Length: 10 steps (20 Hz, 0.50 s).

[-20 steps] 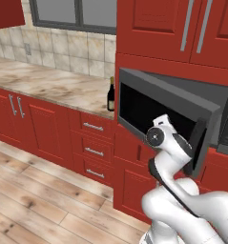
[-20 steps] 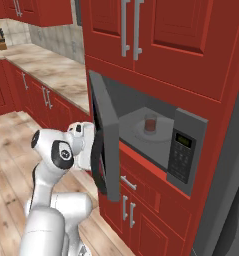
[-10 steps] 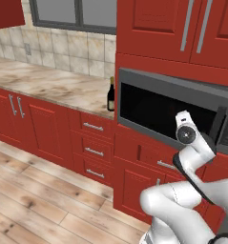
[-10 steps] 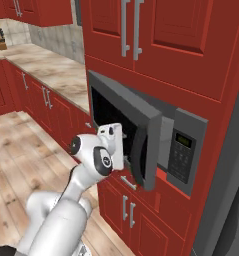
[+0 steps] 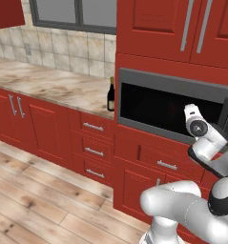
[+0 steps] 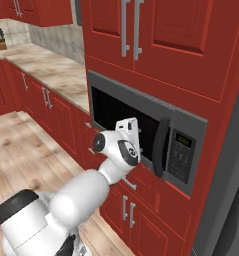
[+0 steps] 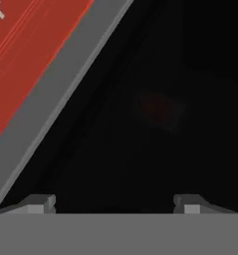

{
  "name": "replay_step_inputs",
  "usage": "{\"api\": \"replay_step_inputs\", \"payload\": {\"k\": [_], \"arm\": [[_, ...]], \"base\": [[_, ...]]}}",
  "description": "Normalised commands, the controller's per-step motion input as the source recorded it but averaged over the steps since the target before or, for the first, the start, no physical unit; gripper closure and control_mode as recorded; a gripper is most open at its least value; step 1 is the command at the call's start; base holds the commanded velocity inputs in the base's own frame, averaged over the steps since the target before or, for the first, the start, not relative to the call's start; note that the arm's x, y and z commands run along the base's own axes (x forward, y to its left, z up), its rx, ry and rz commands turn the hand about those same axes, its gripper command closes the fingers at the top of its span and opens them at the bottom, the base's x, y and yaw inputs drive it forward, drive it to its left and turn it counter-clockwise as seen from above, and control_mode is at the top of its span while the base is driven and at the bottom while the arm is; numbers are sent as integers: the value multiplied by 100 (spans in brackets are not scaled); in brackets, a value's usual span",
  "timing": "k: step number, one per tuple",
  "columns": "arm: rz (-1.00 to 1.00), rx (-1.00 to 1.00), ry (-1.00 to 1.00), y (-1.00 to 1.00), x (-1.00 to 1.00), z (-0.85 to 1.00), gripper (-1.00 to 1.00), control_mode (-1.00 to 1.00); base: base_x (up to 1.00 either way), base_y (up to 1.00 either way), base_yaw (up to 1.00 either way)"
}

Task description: Place the microwavable item in the microwave. Then, close the microwave door and press the start button.

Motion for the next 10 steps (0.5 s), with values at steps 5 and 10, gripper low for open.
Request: {"api": "replay_step_inputs", "payload": {"k": [5,10], "arm": [[-6,5,4,-25,55,38,-100,-100],[-3,6,1,-21,17,21,-100,-100]], "base": [[0,0,0],[0,0,0]]}}
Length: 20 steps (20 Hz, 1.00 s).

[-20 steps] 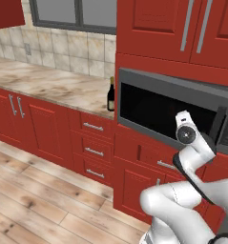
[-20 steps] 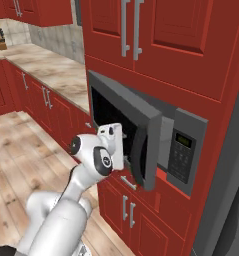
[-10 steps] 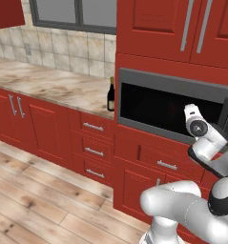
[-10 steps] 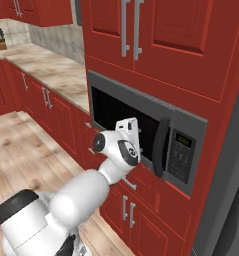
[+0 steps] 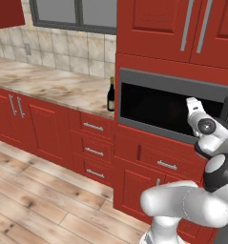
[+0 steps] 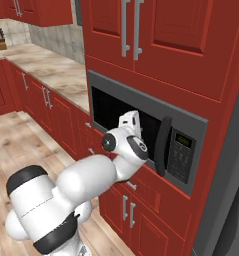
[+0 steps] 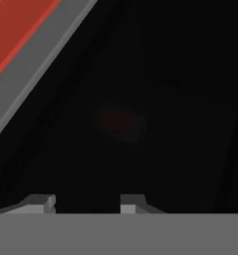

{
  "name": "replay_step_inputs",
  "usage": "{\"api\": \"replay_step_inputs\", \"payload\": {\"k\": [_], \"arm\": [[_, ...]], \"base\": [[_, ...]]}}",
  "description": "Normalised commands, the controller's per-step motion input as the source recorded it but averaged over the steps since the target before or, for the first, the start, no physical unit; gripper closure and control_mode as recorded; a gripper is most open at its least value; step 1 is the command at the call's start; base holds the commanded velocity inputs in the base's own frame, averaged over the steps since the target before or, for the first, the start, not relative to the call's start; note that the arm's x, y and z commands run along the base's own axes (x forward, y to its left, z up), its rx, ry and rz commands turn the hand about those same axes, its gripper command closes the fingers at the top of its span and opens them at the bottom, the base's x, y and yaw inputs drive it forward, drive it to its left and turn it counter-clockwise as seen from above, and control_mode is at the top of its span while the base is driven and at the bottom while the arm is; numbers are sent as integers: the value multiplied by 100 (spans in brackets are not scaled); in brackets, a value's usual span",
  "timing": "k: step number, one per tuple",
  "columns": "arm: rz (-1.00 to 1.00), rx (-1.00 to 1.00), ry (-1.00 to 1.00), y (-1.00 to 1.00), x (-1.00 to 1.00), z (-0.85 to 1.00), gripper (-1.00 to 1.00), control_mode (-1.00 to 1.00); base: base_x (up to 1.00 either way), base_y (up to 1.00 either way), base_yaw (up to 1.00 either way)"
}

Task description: Place the microwavable item in the microwave. Then, close the microwave door and press the start button.

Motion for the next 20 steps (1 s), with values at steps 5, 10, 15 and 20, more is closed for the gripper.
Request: {"api": "replay_step_inputs", "payload": {"k": [5,10,15,20], "arm": [[0,9,0,-1,-28,33,-100,-100],[0,9,0,0,-81,78,-100,-100],[0,5,0,0,-81,100,-100,-100],[0,4,0,-11,-69,100,-100,-100]], "base": [[0,0,0],[0,0,0],[0,0,0],[0,0,0]]}}
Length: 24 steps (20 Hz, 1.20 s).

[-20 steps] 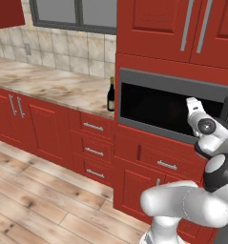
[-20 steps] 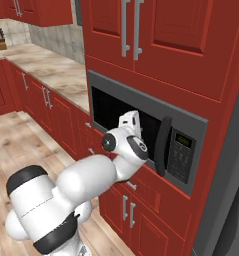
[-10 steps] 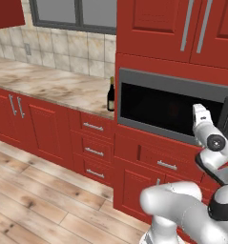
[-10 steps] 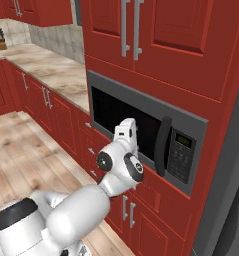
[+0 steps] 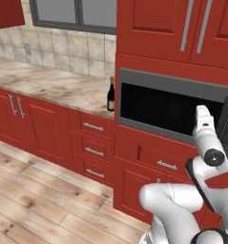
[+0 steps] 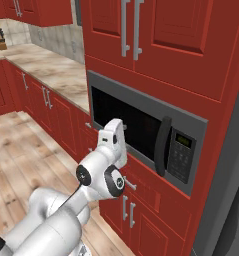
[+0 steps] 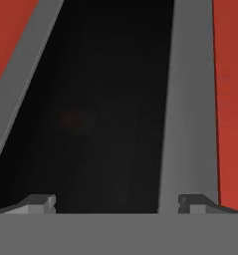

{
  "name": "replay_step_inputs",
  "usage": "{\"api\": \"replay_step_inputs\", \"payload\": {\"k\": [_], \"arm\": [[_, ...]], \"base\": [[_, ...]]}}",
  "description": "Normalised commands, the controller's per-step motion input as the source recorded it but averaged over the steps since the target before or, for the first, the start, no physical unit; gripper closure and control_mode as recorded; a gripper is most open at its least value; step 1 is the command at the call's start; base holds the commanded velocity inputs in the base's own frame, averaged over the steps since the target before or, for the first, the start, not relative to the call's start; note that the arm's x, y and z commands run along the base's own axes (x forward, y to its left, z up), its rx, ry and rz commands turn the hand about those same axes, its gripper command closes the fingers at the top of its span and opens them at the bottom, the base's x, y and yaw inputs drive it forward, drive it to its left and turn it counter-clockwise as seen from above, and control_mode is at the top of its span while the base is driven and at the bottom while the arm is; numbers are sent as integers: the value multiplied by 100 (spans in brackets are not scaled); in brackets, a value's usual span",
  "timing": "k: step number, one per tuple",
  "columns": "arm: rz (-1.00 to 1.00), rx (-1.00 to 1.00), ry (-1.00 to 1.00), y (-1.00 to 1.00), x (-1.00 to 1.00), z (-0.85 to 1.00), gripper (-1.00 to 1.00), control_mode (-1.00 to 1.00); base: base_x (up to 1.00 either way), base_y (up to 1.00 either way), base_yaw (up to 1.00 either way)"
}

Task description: Place the microwavable item in the microwave. Then, close the microwave door and press the start button.

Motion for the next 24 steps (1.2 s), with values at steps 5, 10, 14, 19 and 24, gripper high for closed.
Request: {"api": "replay_step_inputs", "payload": {"k": [5,10,14,19,24], "arm": [[0,5,0,-27,-37,100,-100,-100],[0,6,0,-37,-23,100,-100,-100],[1,11,7,-39,-47,78,-100,-100],[2,20,4,-44,-97,-1,-100,-100],[1,21,7,-27,-100,-40,-100,-100]], "base": [[0,0,0],[0,0,0],[0,0,0],[0,0,0],[0,0,0]]}}
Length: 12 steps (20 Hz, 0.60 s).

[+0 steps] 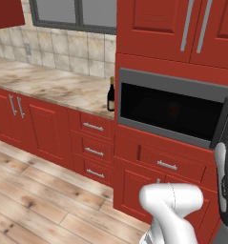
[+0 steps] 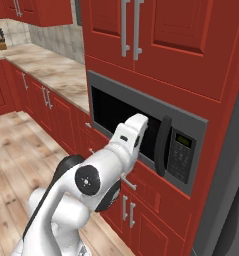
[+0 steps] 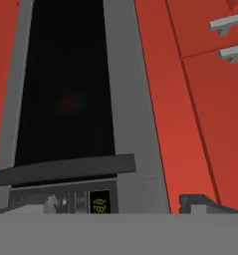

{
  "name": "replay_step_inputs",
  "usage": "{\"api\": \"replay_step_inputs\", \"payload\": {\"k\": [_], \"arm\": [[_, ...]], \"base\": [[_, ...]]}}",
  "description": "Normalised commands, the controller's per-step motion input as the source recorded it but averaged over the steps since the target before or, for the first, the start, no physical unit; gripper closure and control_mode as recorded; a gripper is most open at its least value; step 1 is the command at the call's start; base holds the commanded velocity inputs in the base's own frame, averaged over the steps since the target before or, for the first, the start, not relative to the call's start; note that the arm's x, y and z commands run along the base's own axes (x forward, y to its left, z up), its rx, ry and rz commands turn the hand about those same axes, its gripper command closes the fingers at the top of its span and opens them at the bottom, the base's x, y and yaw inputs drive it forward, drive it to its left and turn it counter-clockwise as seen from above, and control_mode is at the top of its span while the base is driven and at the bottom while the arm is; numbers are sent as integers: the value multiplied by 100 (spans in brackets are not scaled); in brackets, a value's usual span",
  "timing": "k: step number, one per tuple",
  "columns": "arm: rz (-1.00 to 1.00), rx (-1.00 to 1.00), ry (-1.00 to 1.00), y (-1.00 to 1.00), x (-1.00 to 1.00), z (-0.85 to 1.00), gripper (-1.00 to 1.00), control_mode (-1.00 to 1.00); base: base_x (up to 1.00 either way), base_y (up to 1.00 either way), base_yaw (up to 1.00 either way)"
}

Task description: Place the microwavable item in the microwave. Then, close the microwave door and press the start button.

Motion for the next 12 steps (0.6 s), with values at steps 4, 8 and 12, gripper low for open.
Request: {"api": "replay_step_inputs", "payload": {"k": [4,8,12], "arm": [[4,15,8,-6,-93,-76,-100,-100],[1,6,1,0,-52,-71,-100,-100],[2,0,0,4,-10,-72,-100,-100]], "base": [[0,0,0],[0,0,0],[0,0,0]]}}
